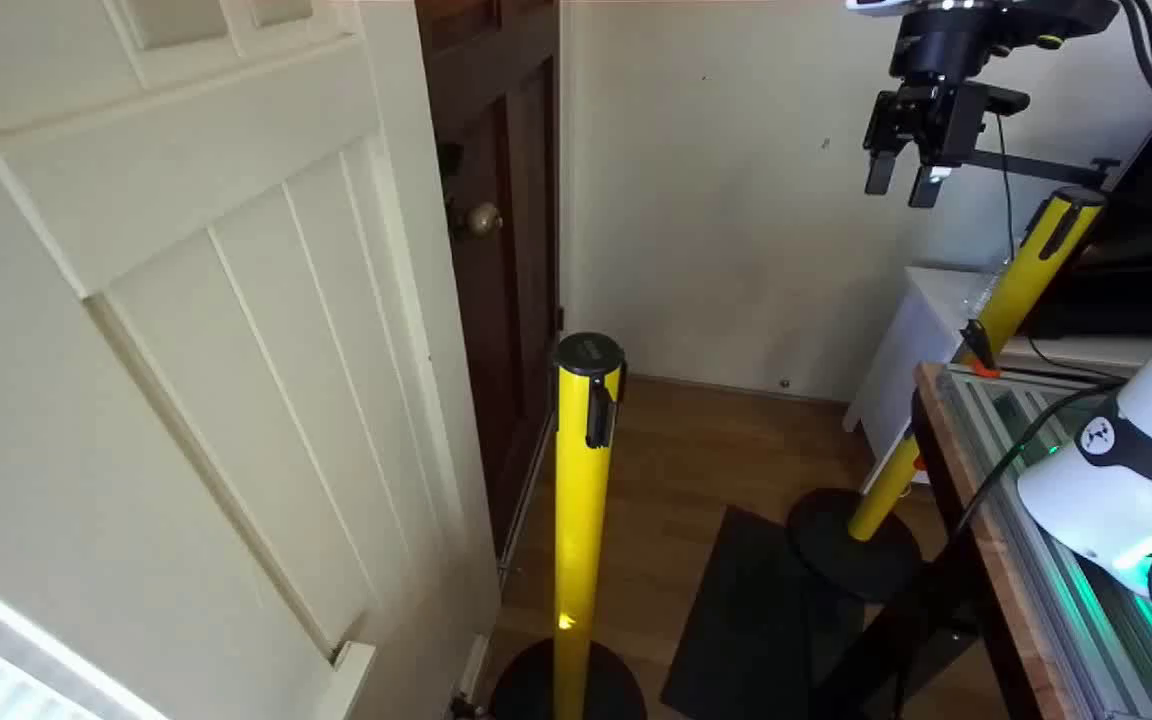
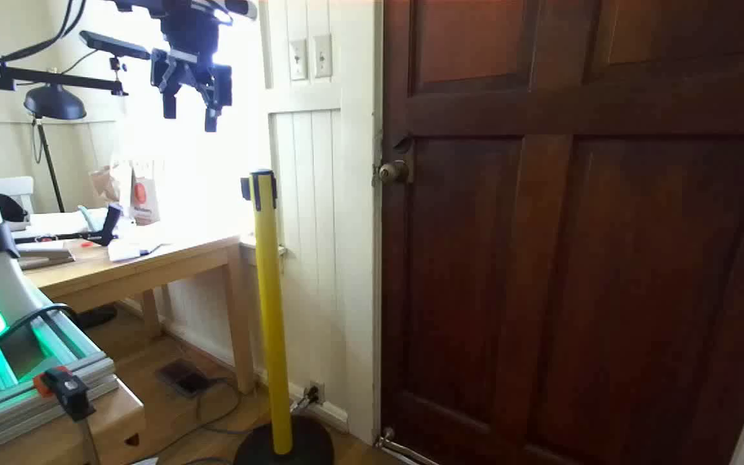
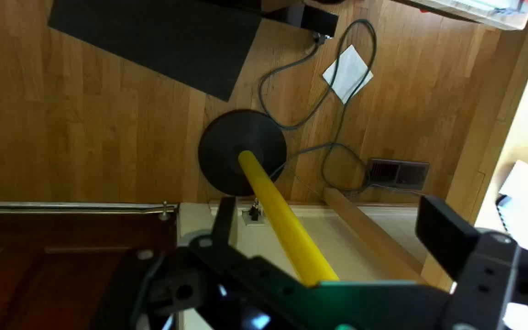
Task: Turn off the light
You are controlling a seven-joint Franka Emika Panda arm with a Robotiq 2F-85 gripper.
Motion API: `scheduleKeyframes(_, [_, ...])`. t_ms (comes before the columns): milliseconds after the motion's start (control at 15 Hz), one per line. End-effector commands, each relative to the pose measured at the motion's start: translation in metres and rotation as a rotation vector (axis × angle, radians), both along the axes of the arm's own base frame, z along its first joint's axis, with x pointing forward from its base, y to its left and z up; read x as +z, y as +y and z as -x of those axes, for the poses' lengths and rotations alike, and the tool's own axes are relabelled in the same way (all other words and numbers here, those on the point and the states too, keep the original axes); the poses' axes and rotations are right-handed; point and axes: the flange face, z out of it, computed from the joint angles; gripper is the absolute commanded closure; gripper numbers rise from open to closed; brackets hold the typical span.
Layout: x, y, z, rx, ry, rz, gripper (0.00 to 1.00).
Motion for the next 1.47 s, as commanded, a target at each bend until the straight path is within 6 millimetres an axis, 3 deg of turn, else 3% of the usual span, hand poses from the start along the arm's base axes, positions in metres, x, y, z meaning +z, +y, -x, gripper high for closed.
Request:
scheduleKeyframes(0, [0.0, 0.0, 0.0, 0.0, 0.0, 0.0, 0.0])
scheduleKeyframes(67, [0.0, 0.0, 0.0, 0.0, 0.0, 0.0, 0.0])
scheduleKeyframes(267, [0.014, 0.014, -0.025, 0.04, -0.018, 0.025, 0.0])
scheduleKeyframes(867, [0.084, 0.148, -0.146, 0.146, -0.187, 0.069, 0.0])
scheduleKeyframes(1067, [0.105, 0.174, -0.189, 0.127, -0.281, 0.097, 0.0])
scheduleKeyframes(1400, [0.141, 0.212, -0.241, 0.035, -0.352, 0.072, 0.0])
